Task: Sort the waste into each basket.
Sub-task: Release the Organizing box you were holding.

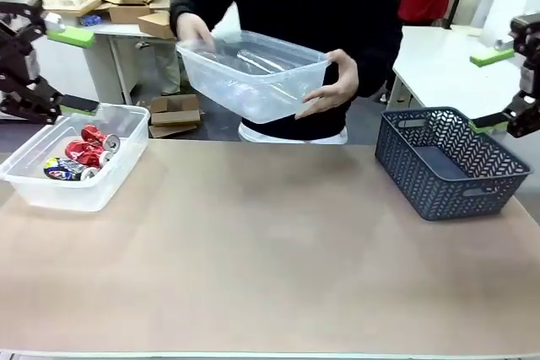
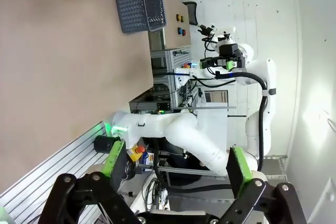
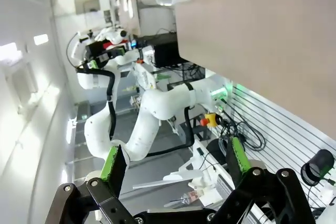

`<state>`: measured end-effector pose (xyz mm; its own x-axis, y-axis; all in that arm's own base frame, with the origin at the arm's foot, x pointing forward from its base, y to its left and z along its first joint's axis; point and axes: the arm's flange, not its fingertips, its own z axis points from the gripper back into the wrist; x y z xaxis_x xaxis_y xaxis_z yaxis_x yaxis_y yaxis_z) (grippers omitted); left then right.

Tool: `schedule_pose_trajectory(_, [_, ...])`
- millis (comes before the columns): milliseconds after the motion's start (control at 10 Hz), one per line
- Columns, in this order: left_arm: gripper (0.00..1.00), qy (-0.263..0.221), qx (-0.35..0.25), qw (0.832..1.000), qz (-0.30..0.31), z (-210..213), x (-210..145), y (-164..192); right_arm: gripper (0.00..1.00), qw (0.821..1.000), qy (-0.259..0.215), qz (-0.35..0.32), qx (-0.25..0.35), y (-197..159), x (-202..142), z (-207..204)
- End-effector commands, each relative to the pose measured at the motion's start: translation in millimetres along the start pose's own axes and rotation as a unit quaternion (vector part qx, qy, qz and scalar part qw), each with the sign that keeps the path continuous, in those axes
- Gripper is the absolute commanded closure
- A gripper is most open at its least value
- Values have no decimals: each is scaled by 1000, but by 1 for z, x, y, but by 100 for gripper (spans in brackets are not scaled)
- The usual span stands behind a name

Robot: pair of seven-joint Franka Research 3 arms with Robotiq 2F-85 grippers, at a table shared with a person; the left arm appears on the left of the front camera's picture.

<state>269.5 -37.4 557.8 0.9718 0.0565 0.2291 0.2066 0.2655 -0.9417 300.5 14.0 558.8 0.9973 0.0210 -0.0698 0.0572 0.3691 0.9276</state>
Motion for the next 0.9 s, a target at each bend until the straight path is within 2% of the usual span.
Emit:
schedule_pose_trajectory(0, [0,-2,-15,1000,5,0,0,2,0,1000,4,-9,-5,-3,0,4])
schedule_pose_trajectory(800, [0,-2,-15,1000,5,0,0,2,0,1000,4,-9,-5,-3,0,4])
